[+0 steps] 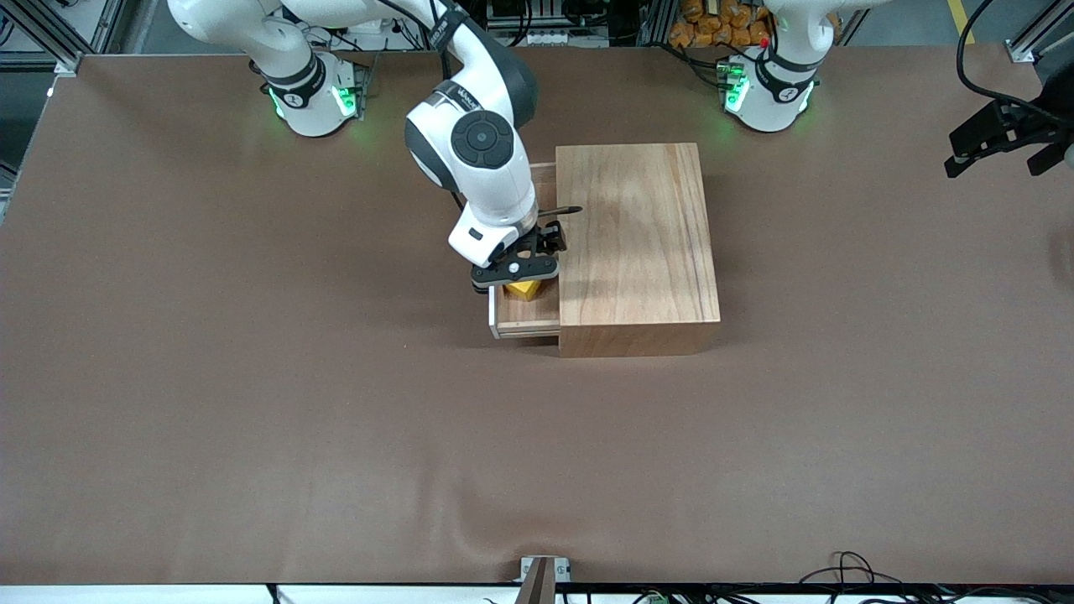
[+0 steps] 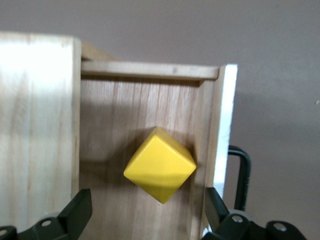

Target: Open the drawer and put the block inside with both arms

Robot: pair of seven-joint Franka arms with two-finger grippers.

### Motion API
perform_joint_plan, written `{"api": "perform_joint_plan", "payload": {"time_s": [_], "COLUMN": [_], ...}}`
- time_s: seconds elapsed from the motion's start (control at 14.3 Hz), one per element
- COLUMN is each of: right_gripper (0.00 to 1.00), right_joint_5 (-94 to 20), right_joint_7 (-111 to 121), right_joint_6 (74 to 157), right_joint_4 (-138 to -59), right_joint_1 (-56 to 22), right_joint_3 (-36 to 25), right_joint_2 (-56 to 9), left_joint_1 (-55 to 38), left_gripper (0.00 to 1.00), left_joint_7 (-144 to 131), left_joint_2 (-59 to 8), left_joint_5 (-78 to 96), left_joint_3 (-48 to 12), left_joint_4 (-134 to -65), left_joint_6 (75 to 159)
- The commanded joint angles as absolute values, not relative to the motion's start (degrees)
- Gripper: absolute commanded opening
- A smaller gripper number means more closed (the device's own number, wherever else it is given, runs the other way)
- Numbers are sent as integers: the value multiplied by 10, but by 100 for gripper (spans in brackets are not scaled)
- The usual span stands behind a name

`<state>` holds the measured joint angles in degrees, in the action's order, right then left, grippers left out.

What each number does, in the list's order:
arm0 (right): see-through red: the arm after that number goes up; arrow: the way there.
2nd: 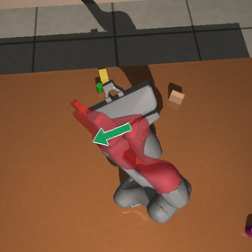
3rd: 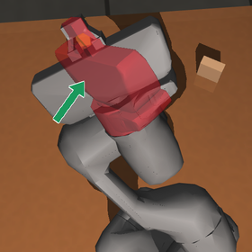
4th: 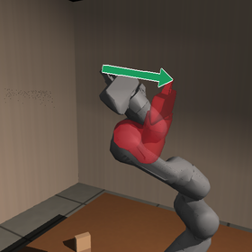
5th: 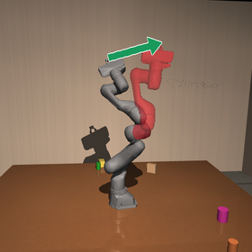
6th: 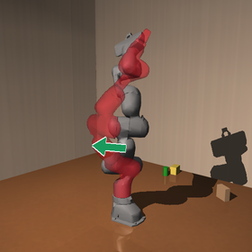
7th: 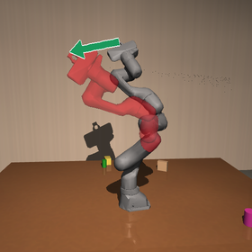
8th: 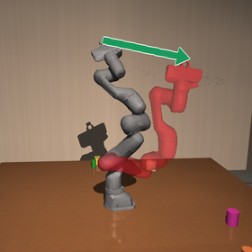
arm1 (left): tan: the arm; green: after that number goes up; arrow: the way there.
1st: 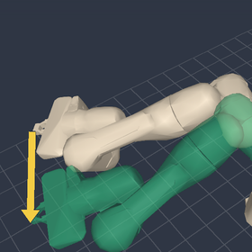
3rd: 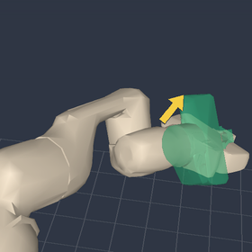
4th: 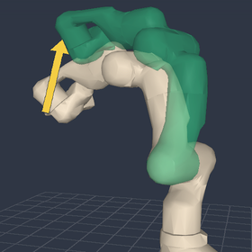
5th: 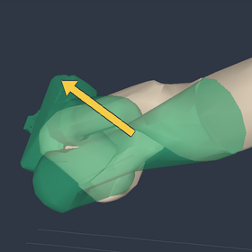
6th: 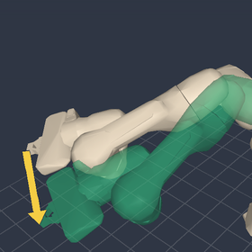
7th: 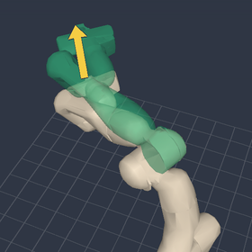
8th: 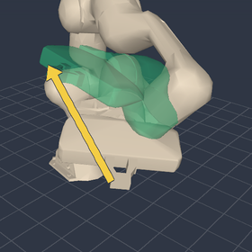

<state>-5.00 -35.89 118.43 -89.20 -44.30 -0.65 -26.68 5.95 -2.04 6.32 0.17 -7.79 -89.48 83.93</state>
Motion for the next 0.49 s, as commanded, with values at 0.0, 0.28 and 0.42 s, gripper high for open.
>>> {"api": "perform_joint_plan", "payload": {"time_s": [0.0, 0.28, 0.42], "right_gripper": [100, 100, 100], "right_joint_5": [-41, -49, -49], "right_joint_7": [-351, -226, -164], "right_joint_6": [1130, 1041, 998], "right_joint_4": [-892, -893, -895], "right_joint_1": [-413, -318, -268], "right_joint_3": [-11, -10, -10], "right_joint_2": [-220, -161, -140], "left_joint_1": [62, 65, 67], "left_gripper": [100, 100, 100], "left_joint_7": [-8, -8, -8], "left_joint_2": [71, 72, 73], "left_joint_5": [5, 5, 6], "left_joint_3": [-83, -83, -83], "left_joint_4": [-904, -903, -903], "left_joint_6": [849, 850, 850]}}
